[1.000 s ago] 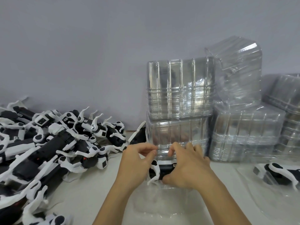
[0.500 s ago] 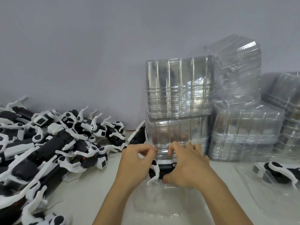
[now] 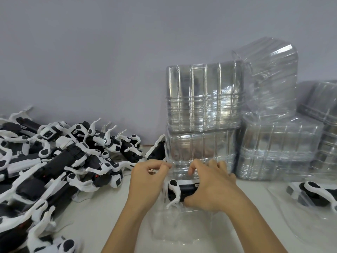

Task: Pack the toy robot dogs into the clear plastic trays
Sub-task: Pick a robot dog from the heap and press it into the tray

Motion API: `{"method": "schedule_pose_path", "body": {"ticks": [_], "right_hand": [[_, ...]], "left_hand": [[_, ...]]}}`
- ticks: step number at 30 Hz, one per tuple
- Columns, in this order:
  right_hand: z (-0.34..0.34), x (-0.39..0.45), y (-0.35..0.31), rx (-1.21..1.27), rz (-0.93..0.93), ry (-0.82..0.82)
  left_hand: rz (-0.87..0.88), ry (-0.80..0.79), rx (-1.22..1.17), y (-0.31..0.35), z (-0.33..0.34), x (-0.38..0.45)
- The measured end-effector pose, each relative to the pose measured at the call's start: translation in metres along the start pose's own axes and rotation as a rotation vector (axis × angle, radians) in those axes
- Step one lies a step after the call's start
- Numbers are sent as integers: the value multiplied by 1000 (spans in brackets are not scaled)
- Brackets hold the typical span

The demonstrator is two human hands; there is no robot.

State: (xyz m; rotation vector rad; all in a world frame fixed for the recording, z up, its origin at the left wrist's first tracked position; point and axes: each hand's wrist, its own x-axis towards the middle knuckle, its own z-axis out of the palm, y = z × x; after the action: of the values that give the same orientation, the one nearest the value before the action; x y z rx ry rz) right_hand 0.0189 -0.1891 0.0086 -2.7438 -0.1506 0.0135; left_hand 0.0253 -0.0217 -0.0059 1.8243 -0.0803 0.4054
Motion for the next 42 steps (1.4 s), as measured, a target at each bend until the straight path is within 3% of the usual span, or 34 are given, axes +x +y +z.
{"method": "schedule_pose_path", "body": {"ticks": [21,31,34,38,42], "right_hand": [[-10,-3,3,95,-12,-50],[-31,-5,25,400,-70,-65],[-33,-5,33,423,-70,-19],[-30,-3,35,360,-65,25],[-28,-2,35,323,-66,40]], "left_hand": [[-142,6,-76,-16,0,6],[-259,-164,-108,-11,-17,7],[-338,-226,3,-7,-22,7],[-414,-389,377,-5,-21,4],[-361,-358,552,1,-17,5]]}}
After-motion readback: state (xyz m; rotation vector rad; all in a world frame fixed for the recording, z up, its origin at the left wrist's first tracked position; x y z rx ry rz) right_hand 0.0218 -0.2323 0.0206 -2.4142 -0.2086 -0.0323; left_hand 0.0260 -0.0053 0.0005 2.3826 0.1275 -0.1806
